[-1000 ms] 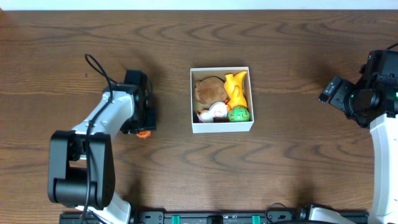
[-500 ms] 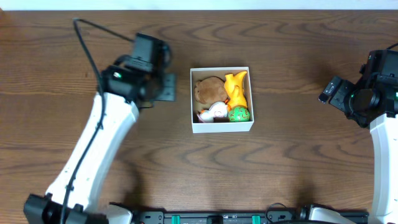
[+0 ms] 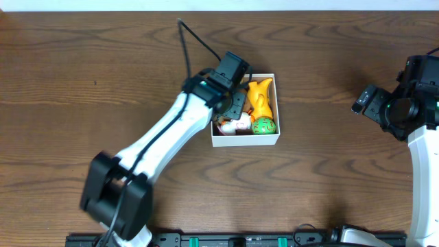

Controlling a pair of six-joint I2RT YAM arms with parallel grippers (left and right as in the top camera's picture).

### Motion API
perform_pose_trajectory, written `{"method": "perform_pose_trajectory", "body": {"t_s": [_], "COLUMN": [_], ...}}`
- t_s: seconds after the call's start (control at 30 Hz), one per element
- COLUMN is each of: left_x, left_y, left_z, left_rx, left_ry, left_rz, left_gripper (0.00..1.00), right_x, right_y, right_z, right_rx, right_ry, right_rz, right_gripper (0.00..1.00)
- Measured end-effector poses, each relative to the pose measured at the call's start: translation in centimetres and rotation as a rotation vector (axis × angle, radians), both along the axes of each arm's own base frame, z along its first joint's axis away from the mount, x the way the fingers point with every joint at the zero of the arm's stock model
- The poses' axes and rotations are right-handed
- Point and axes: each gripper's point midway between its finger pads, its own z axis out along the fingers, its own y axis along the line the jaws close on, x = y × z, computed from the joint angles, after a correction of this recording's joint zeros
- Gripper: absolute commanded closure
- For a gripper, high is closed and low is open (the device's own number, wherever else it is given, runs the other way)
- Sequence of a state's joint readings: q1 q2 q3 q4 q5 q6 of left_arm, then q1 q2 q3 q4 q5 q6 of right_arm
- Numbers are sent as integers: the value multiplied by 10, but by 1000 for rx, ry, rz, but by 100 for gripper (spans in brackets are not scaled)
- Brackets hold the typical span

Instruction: Pack container

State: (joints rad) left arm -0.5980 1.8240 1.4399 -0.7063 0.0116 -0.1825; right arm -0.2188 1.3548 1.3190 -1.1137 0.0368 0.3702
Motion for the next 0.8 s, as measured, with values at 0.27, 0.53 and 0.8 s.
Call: {"method": "perform_pose_trajectory", "body": {"t_s": [0.27, 0.53, 0.8], "left_x": [-8, -10, -40], "left_y": [6, 23, 113], "left_z": [-3, 100, 244], "left_rx": [26, -79, -165], "left_ry": [36, -126, -503], "left_rz": [3, 37, 225], "left_gripper": [18, 17, 15], "right_x": [2, 31, 33], "right_y": [0, 29, 110], "right_z": [1, 16, 87], "right_rx": [-8, -27, -7], "right_ry": [-9, -122, -434], "right_rz": [14, 229, 627], "right_gripper": [1, 1, 1]}}
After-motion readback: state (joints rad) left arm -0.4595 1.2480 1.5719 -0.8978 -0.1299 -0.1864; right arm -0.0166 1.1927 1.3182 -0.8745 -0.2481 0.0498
